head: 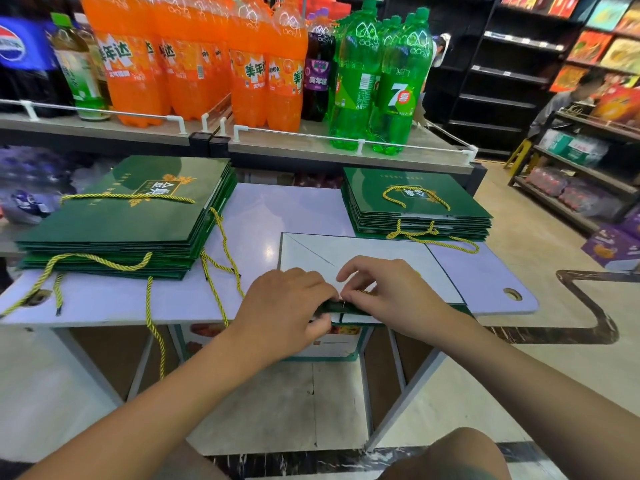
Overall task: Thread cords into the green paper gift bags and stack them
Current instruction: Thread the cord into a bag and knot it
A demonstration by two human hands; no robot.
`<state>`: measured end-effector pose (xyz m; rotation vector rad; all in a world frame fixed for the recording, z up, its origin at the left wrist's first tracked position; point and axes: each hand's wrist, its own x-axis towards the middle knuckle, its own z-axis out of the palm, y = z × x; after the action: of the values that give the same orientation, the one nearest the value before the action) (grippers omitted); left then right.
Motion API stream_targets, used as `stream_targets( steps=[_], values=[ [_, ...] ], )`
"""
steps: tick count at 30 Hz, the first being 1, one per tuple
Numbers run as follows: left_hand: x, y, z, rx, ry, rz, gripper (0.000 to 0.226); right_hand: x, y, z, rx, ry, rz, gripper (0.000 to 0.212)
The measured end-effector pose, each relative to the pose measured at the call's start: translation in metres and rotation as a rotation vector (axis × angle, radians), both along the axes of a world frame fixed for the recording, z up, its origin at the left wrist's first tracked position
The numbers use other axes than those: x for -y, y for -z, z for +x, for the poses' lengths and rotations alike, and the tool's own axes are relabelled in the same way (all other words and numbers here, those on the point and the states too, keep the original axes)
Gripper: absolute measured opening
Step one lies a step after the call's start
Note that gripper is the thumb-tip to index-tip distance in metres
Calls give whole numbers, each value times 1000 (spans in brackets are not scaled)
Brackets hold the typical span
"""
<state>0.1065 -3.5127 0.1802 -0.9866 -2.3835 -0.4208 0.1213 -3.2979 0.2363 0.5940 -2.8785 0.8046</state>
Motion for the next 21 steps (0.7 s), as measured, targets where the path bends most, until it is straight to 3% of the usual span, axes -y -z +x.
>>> stream_targets(
  steps=[10,15,18,19,21],
  values=[
    [-6,16,-5,17,-26,218,22,-4,-8,17,1,-74,35,24],
    [-9,18,-5,18,-23,247,18,-10,-6,23,-183,-74,180,34],
    [-9,18,-4,26,-24,263,15,-7,-1,43,-452,137,-74,13],
    [-9,19,-4,29,-24,268,13,-5,3,50,-416,221,-189,15],
    [-9,20,-4,42,-27,277,12,3,13,62,-111,327,-274,25]
  ],
)
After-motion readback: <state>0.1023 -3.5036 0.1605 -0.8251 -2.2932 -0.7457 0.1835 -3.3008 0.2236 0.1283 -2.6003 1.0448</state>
